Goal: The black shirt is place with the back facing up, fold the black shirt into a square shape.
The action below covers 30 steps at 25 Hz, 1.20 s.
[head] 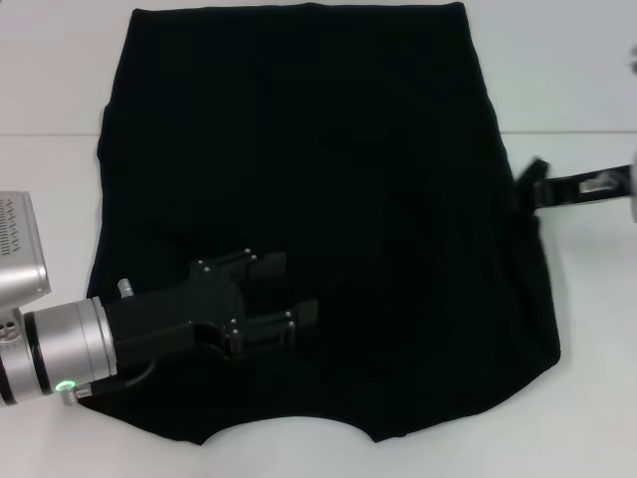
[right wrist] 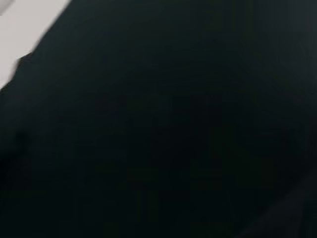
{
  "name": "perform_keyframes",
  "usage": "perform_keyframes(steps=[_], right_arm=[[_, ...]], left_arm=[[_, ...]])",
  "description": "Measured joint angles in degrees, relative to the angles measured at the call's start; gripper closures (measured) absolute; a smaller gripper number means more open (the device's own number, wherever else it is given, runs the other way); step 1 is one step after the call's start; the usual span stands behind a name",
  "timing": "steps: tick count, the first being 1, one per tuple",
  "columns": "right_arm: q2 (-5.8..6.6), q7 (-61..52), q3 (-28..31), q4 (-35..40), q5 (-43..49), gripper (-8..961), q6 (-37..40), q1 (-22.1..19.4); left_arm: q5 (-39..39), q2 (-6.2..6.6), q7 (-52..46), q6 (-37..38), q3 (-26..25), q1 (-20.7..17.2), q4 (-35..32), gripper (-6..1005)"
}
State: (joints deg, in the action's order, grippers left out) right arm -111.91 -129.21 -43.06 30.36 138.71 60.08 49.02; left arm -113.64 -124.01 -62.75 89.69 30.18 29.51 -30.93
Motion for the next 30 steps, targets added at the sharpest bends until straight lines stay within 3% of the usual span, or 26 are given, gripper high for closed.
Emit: perform_keyframes(steps=[8, 13, 19, 23, 25, 30], right_arm=[[-3.4, -1.5, -8.6, -0.2, 0.2, 952, 0.1, 4.5], [-4.19, -3.2, -11.5, 0.4, 0.3, 859, -0.5, 5.2], [-4.5, -3.1, -10.6, 1.5, -1.2, 735, -2.2, 4.6], [-4.35, -0.5, -10.0, 3.5, -7.4, 651, -1.4, 2.6], [-4.18, 6.5, -9.3, 3.9, -16.3, 609, 0.4, 0.2], [-4.98, 19.7, -8.6, 2.9, -28.3, 349, 2.2, -3.4]], left_arm=[[0.0, 0.0, 0.0, -0.1, -1.3, -0.5, 0.2, 233], [-0.1, 0.06, 0.0, -0.1, -2.4, -1.0, 0.2, 234], [-0.3, 0.1, -1.0, 0.0, -4.9, -1.7, 0.2, 234], [-0.4, 0.48, -5.5, 0.3, -8.3, -2.5, -0.2, 234], [-0.5, 0.8, -8.3, 0.6, -9.6, -3.2, -0.9, 233], [-1.8, 1.29, -12.0, 0.6, -10.4, -6.1, -5.2, 233]])
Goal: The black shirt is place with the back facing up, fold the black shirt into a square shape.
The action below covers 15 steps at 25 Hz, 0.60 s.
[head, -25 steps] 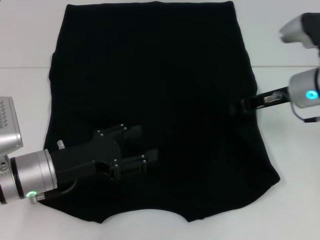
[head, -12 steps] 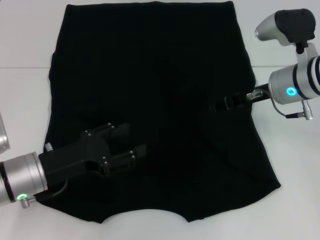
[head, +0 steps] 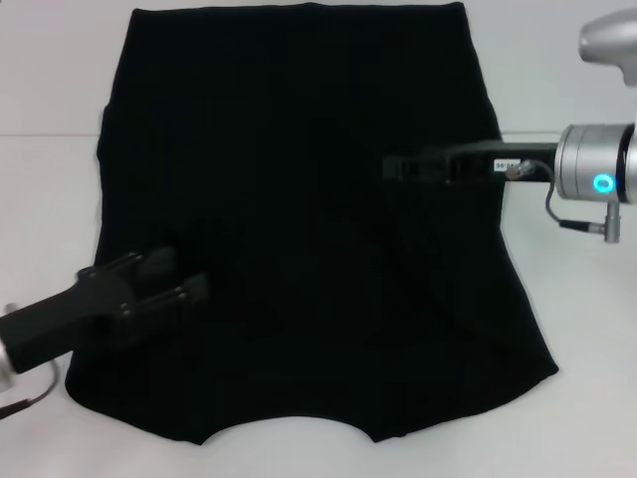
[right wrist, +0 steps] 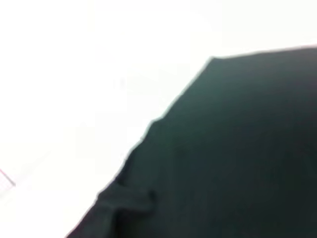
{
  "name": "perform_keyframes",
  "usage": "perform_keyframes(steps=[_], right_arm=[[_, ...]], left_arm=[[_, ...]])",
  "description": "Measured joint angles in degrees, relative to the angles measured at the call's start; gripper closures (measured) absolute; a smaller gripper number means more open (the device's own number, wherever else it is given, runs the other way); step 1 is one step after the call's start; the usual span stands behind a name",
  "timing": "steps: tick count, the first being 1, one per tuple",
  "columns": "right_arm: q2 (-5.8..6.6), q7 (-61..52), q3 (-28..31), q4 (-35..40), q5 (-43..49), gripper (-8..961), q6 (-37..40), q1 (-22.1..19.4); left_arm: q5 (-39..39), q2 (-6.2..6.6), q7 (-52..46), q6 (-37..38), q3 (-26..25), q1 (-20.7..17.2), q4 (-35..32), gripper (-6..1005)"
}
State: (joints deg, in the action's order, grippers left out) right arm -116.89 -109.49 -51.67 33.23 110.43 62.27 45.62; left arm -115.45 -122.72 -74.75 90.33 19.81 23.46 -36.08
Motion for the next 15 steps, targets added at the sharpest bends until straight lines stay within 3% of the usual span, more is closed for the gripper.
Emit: perform_keyframes(steps=[3, 8, 15], right_arm=[[-1.33, 9.3, 0.0, -1.6, -7.2, 245, 0.9, -1.9], [-1.85, 10.8, -0.3, -3.2, -8.1, 55, -0.1, -1.6], [-2.49, 11.0, -0.5, -3.6, -8.2, 55, -0.9, -1.3]], left_arm=[[-0.5, 0.06, -1.3, -0.5, -0.1, -2.5, -3.6, 234], [-6.1, 0.12, -7.7, -0.8, -2.3, -4.1, -9.9, 233], [-15.9, 0.2, -11.4, -3.8, -3.4, -3.7, -12.7, 234]])
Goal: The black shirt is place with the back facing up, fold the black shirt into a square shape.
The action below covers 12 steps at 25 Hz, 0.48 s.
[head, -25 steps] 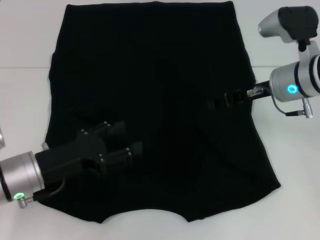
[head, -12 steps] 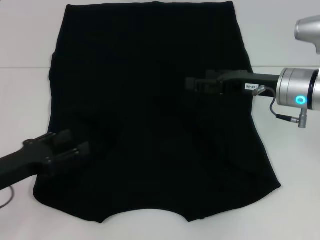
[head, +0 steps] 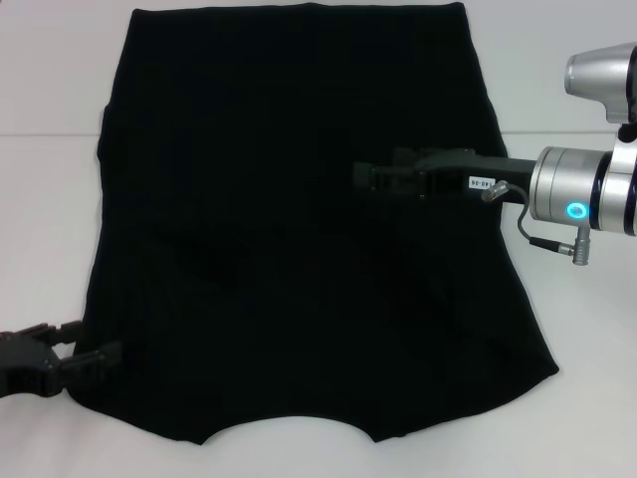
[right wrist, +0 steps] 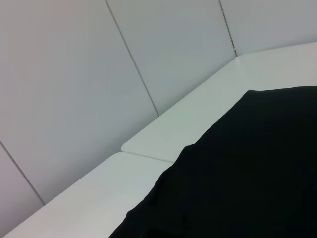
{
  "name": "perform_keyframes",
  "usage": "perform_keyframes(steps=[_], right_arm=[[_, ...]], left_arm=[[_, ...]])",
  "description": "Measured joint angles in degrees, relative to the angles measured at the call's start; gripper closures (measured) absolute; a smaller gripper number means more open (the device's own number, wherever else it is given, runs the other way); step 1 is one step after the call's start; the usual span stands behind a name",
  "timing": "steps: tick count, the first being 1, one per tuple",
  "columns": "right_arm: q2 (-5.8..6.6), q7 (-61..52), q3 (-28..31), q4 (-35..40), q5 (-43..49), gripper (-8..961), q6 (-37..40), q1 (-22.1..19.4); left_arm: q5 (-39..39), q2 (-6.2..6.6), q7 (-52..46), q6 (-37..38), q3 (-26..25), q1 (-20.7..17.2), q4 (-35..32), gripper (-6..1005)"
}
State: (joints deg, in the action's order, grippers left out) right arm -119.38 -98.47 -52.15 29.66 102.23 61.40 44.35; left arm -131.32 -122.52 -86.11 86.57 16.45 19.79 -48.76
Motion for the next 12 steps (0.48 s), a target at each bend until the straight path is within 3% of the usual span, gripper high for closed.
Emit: perform_keyframes(steps=[12], right_arm=[[-0.07, 0.1, 0.3, 0.0, -0.1, 56, 0.2, 0.0]], left_arm=[[-2.4, -0.31, -0.1, -3.9, 0.2, 0.2, 0.5, 233]])
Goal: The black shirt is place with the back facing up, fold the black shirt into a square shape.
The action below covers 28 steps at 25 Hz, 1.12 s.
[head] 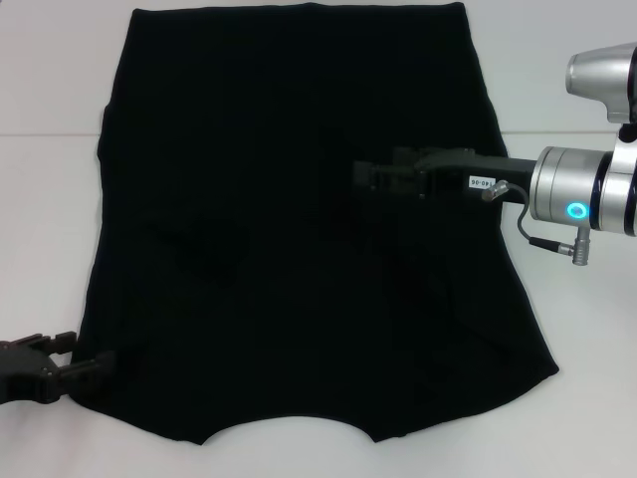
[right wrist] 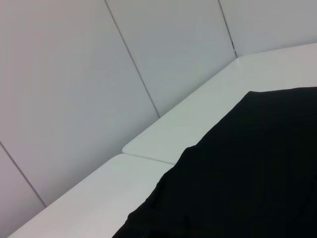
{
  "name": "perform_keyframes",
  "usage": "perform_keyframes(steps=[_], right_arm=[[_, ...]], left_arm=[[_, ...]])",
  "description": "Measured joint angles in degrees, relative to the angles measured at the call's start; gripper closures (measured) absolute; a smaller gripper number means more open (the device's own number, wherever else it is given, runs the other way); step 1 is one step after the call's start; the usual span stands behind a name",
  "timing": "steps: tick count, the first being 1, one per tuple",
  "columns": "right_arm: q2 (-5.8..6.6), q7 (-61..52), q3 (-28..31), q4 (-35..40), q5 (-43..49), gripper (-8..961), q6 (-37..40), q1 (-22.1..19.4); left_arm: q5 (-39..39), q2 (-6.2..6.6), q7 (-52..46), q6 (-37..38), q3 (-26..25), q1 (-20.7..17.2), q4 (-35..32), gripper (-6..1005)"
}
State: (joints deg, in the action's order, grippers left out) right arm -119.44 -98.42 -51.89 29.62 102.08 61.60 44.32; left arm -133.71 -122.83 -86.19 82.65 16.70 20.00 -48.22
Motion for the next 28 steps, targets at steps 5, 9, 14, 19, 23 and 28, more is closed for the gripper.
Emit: perform_keyframes(steps=[5, 9, 14, 19, 23, 28], right_arm=[[0.0, -0.1, 0.1, 0.0, 0.0, 56, 0.2, -0.1], [0.0, -0.1, 0.1, 0.0, 0.0, 56, 0.3, -0.1], [0.01, -0.1, 0.1, 0.0, 0.0, 56, 0.3, -0.1], [0.34, -0.6, -0.1, -0.1, 0.1, 55, 0.0, -0.4], [1.09, -2.7, 0.0, -0.2, 0.6, 55, -0.6, -1.5], [4.52, -7.5, -0.3, 0.6, 4.9, 56, 3.9, -3.9]], left_arm=[[-0.8, -0.2, -0.9, -3.2, 0.3, -0.1, 0.3, 265], [-0.8, -0.44, -0.8, -3.2, 0.4, 0.0, 0.3, 357], [-0.7, -0.47, -0.8, -3.0, 0.4, 0.0, 0.3, 527], [-0.7, -0.35, -1.0, -2.8, 0.2, -0.1, 0.3, 667], [-0.3, -0.23, -1.1, -2.2, 0.0, -0.1, 0.4, 814], [-0.2, -0.26, -1.3, -1.3, 0.1, -0.2, 0.4, 955]])
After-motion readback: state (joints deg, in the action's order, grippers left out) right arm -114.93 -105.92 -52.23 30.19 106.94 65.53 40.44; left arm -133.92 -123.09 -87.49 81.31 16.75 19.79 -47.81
